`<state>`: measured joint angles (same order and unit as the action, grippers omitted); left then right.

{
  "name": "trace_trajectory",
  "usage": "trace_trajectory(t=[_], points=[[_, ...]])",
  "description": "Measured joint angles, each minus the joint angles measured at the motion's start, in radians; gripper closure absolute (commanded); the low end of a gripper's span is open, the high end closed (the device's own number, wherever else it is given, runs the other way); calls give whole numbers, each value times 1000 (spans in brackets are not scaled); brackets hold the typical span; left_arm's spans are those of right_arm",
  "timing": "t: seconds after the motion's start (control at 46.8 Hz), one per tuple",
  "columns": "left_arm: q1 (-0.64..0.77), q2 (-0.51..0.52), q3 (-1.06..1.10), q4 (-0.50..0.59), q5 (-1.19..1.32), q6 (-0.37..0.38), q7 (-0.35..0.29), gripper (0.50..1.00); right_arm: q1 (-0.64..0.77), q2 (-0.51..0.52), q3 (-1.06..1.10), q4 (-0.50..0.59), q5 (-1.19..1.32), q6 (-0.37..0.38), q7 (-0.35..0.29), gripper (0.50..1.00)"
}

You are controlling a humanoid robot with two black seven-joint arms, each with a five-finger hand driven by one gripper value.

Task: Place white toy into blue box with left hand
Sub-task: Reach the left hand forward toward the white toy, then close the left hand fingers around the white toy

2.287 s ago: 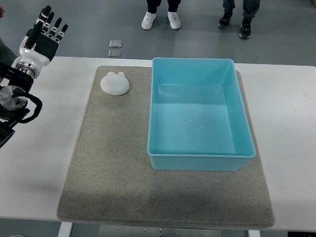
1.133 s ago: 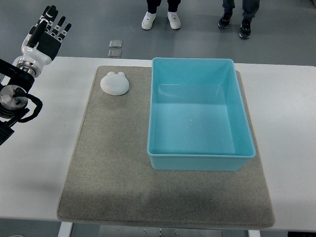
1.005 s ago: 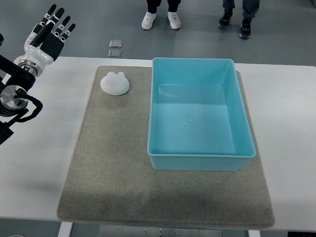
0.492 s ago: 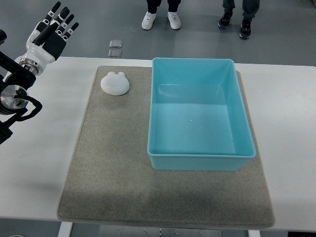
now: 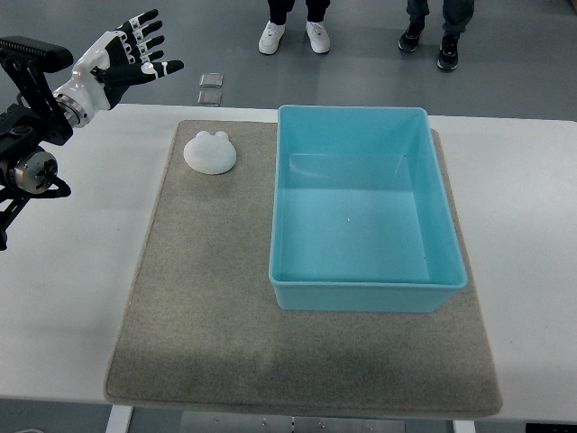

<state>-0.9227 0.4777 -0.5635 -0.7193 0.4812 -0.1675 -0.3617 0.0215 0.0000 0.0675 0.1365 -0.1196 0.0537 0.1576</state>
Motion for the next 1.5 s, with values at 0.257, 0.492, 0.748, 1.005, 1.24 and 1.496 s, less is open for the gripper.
trace_trajectory(t=[0.257, 0.492, 0.748, 1.005, 1.24, 1.496], points=[[-24, -27, 38, -15, 388, 69, 3, 525, 0, 0, 0, 0, 0, 0, 0, 564], [-65, -27, 176, -21, 614, 84, 11, 525, 0, 0, 0, 0, 0, 0, 0, 564], [-81, -39, 257, -17, 637, 134, 20, 525, 0, 0, 0, 0, 0, 0, -1, 564], [-106, -23, 327, -18, 653, 146, 15, 525, 1, 0, 0, 0, 0, 0, -1, 564], [-106, -4, 353, -13, 723, 145, 5, 531, 0, 0, 0, 0, 0, 0, -1, 564], [-100, 12, 355, 6, 784, 184, 3, 570, 0, 0, 0, 0, 0, 0, 0, 564]])
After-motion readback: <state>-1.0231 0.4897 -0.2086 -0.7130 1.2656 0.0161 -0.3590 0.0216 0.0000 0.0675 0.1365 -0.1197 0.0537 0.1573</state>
